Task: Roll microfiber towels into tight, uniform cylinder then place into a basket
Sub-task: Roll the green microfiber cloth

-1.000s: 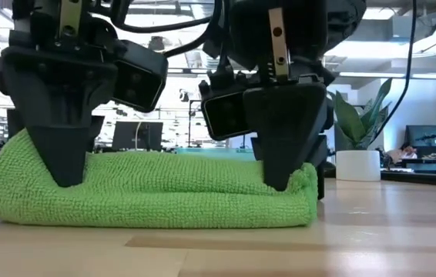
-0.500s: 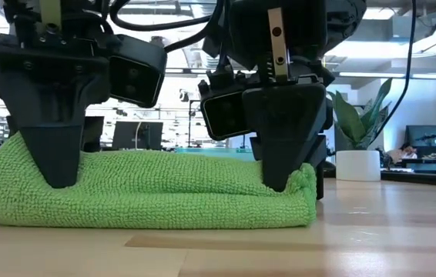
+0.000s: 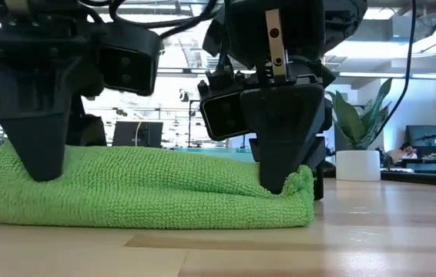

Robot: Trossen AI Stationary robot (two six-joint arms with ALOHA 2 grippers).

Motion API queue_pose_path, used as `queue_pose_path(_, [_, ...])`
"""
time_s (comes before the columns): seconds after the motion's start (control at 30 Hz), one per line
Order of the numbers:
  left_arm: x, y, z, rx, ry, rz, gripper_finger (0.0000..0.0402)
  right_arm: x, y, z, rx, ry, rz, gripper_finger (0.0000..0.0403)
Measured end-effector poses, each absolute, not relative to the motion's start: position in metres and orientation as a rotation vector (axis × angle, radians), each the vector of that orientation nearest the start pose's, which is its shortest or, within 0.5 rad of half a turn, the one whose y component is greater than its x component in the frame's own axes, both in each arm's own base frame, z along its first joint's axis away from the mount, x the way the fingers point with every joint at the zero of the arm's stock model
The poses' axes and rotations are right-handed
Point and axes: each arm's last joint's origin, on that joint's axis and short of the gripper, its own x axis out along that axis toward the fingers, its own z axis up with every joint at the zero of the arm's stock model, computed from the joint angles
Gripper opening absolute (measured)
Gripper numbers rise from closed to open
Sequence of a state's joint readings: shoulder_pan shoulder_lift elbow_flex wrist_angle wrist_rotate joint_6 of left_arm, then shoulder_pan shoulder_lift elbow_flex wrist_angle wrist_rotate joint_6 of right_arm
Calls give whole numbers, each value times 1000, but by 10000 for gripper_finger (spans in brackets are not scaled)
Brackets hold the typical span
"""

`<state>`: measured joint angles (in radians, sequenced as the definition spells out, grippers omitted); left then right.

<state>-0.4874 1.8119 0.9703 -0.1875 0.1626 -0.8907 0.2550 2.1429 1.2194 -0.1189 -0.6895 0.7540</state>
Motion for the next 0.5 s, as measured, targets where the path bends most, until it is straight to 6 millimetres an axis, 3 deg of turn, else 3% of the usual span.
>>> queue_pose_path(0.3, [266,-164,179,-514,1122,71,143,386,120,88,850,1338,427,27])
queue_pose_path(0.5, [254,-182,205,-383,888,35,143,386,120,88,846,1334,424,24])
